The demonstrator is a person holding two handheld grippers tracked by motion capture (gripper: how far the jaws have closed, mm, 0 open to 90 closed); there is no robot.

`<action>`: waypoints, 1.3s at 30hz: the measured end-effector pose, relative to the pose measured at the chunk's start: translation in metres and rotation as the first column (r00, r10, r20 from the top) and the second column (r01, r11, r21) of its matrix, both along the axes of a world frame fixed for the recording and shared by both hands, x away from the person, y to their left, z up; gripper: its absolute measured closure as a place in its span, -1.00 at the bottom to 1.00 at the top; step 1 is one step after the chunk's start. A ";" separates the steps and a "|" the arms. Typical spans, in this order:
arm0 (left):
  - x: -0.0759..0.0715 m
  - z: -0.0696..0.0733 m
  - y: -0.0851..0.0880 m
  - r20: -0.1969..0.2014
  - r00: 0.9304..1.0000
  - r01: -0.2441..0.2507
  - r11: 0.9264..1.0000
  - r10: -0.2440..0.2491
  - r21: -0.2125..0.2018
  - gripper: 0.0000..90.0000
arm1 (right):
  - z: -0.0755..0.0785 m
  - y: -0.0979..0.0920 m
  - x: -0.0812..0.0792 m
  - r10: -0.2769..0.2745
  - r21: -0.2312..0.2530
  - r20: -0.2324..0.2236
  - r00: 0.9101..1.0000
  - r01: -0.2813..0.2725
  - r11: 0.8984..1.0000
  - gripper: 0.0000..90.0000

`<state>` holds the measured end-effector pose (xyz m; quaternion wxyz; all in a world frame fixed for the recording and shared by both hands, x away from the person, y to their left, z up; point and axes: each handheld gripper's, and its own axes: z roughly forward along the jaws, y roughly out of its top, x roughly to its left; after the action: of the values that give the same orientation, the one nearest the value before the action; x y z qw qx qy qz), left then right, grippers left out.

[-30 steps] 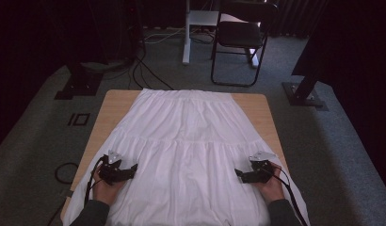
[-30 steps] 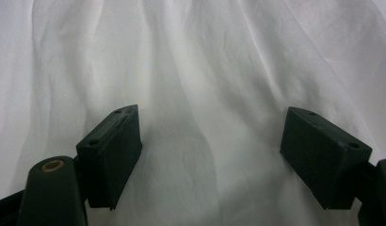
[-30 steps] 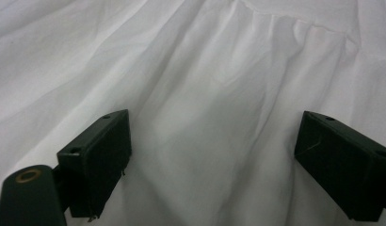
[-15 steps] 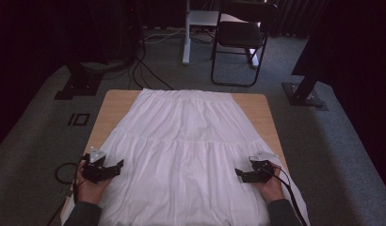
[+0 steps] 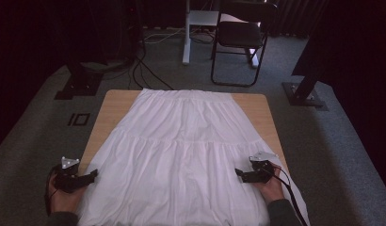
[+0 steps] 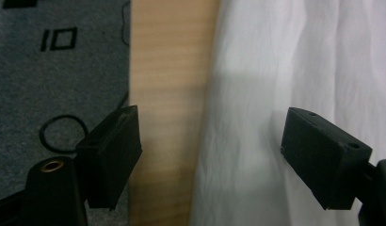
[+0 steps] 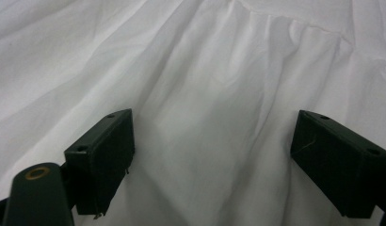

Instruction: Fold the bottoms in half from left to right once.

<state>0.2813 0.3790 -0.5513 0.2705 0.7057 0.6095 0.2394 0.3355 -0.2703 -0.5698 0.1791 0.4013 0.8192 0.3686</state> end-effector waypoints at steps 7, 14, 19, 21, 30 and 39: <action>-0.004 0.003 -0.010 0.000 0.999 0.037 0.999 -0.037 -0.005 -0.20 | 0.000 0.000 0.000 0.000 0.000 0.001 1.000 0.000 1.000 -0.69; -0.004 0.008 -0.020 -0.003 0.998 0.069 0.995 -0.069 0.072 0.93 | 0.021 -0.022 -0.014 -0.062 0.062 0.062 0.996 0.058 0.996 0.15; -0.005 0.009 -0.011 0.010 0.999 0.035 0.997 -0.036 0.075 0.94 | 0.042 -0.062 -0.031 -0.192 -0.013 0.070 0.979 0.194 0.981 -0.11; -0.005 0.011 -0.008 0.016 0.999 0.030 0.996 -0.031 0.080 0.94 | 0.035 -0.078 -0.039 -0.259 -0.095 0.076 0.963 0.266 0.959 -0.19; 0.001 0.014 0.007 0.029 0.999 -0.030 0.991 0.026 0.130 0.94 | 0.007 -0.112 -0.044 -0.346 -0.017 -0.050 0.937 0.346 0.938 0.21; 0.009 0.023 0.053 0.061 0.978 -0.207 0.961 0.200 0.183 0.95 | 0.011 -0.100 -0.045 -0.324 -0.102 -0.028 0.946 0.320 0.942 0.95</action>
<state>0.2907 0.4317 -0.5287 0.1890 0.6566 0.6476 0.3372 0.2909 -0.3706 -0.5586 0.2380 0.5288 0.7630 0.2857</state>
